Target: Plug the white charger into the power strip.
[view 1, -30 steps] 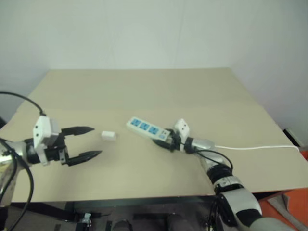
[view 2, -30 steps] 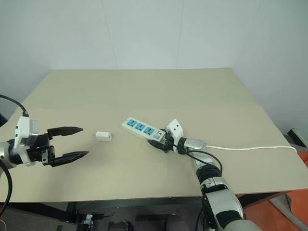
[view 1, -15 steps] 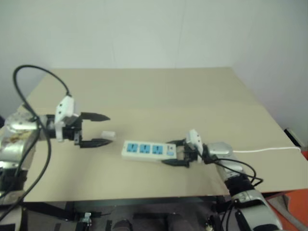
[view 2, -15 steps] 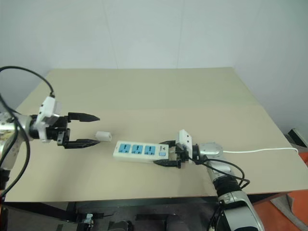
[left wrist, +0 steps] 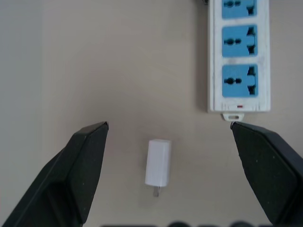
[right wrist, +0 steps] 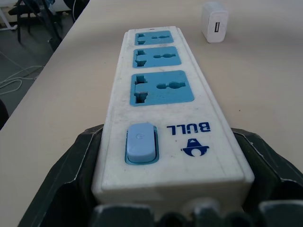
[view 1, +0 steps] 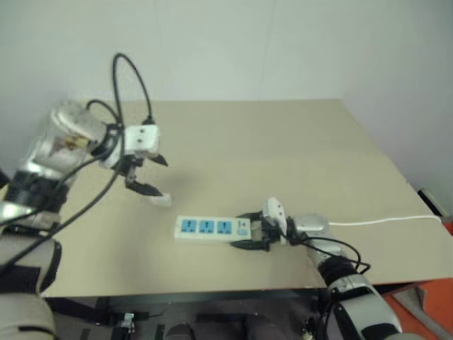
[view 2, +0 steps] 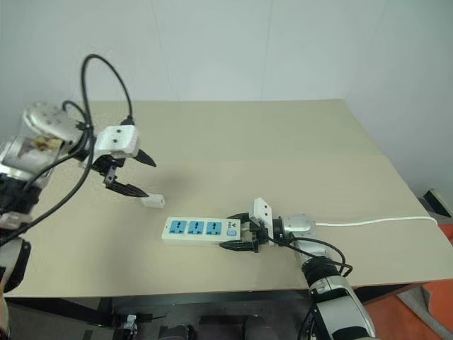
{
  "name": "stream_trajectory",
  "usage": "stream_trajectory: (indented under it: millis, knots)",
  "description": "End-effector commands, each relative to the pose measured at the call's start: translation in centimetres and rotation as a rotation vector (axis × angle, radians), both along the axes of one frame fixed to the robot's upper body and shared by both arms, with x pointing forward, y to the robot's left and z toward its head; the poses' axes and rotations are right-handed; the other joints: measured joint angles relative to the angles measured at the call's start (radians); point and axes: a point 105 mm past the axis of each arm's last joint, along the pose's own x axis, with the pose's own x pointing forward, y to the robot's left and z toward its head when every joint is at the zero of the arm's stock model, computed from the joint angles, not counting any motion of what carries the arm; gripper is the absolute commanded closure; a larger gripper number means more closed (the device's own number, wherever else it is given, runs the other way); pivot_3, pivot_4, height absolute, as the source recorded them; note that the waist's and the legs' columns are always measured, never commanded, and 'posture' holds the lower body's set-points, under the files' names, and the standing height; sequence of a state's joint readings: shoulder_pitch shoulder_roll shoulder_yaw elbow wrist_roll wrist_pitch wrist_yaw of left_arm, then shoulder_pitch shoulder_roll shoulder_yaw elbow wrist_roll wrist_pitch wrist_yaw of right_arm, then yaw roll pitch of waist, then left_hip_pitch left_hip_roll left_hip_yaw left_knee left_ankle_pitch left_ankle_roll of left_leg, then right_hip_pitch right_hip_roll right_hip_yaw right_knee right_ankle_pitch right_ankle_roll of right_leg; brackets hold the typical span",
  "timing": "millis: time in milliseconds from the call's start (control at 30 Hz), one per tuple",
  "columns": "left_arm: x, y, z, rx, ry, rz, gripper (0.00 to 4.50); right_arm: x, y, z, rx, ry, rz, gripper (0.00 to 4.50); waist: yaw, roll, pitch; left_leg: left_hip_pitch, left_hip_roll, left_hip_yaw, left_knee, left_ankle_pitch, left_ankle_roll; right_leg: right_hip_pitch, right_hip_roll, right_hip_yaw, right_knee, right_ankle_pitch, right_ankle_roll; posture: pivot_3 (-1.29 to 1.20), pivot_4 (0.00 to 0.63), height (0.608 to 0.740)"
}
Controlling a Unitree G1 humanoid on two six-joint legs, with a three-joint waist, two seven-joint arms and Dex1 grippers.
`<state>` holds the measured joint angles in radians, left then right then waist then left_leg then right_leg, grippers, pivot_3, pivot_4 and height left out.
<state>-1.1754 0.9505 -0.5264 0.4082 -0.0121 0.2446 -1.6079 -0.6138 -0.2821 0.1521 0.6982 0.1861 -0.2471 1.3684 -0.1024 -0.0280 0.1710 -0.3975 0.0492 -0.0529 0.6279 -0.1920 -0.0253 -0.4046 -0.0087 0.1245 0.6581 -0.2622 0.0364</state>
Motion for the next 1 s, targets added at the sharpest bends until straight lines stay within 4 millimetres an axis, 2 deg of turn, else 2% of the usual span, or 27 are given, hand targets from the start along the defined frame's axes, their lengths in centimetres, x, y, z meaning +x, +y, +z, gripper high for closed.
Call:
stream_trajectory:
  millis: [33,100,167,267,400,567,1000]
  knots:
    - [0.3,0.5,-0.3,0.126,0.052,0.065,0.0,-0.2,0.3,-0.7,-0.005,0.018,0.003,1.06,0.0,0.0,0.0,0.0,0.0,-0.001,0.0,0.0,0.0,0.0,0.001,0.0,0.0,0.0,0.0,0.0,0.15,0.74]
    - [0.3,0.4,-0.9,0.186,0.083,0.064,0.0,-0.2,0.3,-0.7,-0.004,0.02,0.0,1.06,-0.001,0.0,0.0,0.0,0.0,-0.001,0.0,0.0,0.0,0.0,0.001,0.0,0.001,0.0,0.0,0.0,0.15,0.74]
    - [0.3,0.8,-1.6,0.318,0.117,0.083,0.0,-0.2,0.3,-0.8,-0.002,0.021,-0.004,1.06,0.001,0.0,0.0,0.0,0.0,-0.001,0.0,0.0,0.0,0.0,0.001,0.0,0.002,0.0,0.0,0.0,0.15,0.74]
    - [0.3,0.1,-1.5,0.328,0.128,0.053,0.0,-0.3,0.3,-1.0,-0.003,0.024,-0.005,1.06,0.001,0.0,0.0,0.001,0.0,-0.001,0.001,0.0,0.0,0.0,0.001,0.0,0.003,0.0,0.0,0.0,0.15,0.74]
    - [1.5,0.1,-1.4,0.426,0.122,0.088,0.0,-0.5,0.2,-1.2,-0.007,0.036,-0.005,1.06,0.005,-0.001,0.0,0.0,0.0,-0.002,0.002,0.0,0.0,0.0,0.001,-0.001,0.003,-0.001,0.0,0.0,0.15,0.74]
    - [2.6,-1.0,-1.6,0.415,0.117,0.106,0.0,-0.5,0.0,-1.2,-0.01,0.045,-0.01,1.06,0.003,-0.001,0.0,0.0,0.0,-0.001,0.002,0.0,0.0,0.0,0.001,0.0,0.003,-0.001,0.0,0.0,0.15,0.74]
    - [4.0,-1.9,-4.7,0.504,0.143,0.166,0.0,-0.8,-0.2,-1.2,-0.004,0.066,-0.03,1.06,0.005,-0.001,0.0,-0.001,0.0,-0.002,0.002,0.0,0.0,0.0,0.001,0.0,0.003,-0.001,0.001,0.0,0.15,0.74]
